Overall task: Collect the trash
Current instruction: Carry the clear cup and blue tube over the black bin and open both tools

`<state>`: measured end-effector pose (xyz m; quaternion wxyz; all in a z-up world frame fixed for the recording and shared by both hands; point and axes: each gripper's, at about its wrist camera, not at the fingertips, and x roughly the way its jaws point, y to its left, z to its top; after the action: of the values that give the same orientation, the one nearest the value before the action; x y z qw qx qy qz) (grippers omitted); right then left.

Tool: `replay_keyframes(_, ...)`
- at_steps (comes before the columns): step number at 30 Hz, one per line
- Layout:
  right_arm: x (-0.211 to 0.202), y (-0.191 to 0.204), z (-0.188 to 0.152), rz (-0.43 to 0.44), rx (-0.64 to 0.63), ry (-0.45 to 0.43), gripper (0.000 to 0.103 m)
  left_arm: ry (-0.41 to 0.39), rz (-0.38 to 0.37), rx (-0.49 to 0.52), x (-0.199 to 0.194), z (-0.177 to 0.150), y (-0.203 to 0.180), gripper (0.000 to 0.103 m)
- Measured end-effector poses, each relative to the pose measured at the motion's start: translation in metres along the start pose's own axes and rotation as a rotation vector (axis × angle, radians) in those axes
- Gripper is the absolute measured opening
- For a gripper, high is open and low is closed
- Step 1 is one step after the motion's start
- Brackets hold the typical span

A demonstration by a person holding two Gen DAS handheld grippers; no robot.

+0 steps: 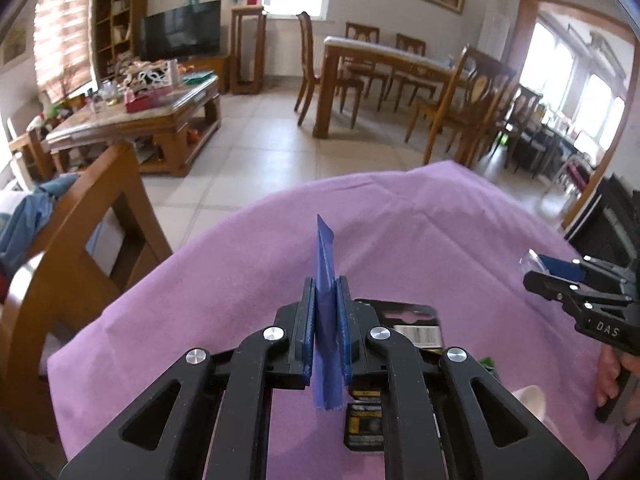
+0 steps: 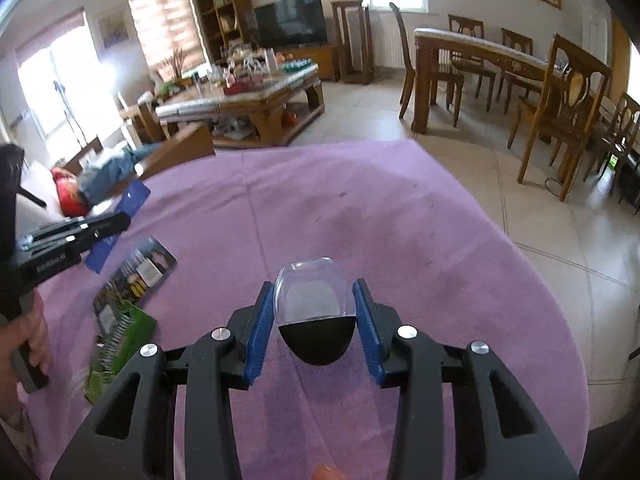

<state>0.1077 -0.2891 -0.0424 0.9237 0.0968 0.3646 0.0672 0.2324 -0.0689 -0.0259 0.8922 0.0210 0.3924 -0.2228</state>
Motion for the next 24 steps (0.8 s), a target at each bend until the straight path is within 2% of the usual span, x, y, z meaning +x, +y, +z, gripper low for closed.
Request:
replay_keyframes(6, -0.059, 0.0, -0.01, 0.075, 0.031, -0.121, 0.039, -0.105, -0.113, -0.053, -0.042, -0.01, -0.017, 0.011)
replay_keyframes(9, -0.085, -0.009, -0.018, 0.086, 0.047, -0.148, 0.039, -0.126, -0.159, -0.031, -0.06, -0.02, -0.044, 0.011)
replay_keyframes(13, -0.131, -0.042, -0.037, 0.057, 0.095, -0.202, 0.039, -0.14, -0.24, 0.011, -0.08, -0.026, -0.091, 0.011)
replay_keyframes(16, -0.159, -0.073, -0.05, 0.021, 0.143, -0.245, 0.039, -0.148, -0.292, 0.07, -0.091, -0.026, -0.139, 0.011)
replay_keyframes(20, -0.198, -0.118, -0.07, -0.036, 0.203, -0.302, 0.039, -0.144, -0.374, 0.157, -0.096, -0.031, -0.222, 0.011)
replay_keyframes(24, -0.232, -0.16, -0.092, -0.095, 0.267, -0.346, 0.039, -0.143, -0.46, 0.207, -0.095, -0.039, -0.291, 0.011)
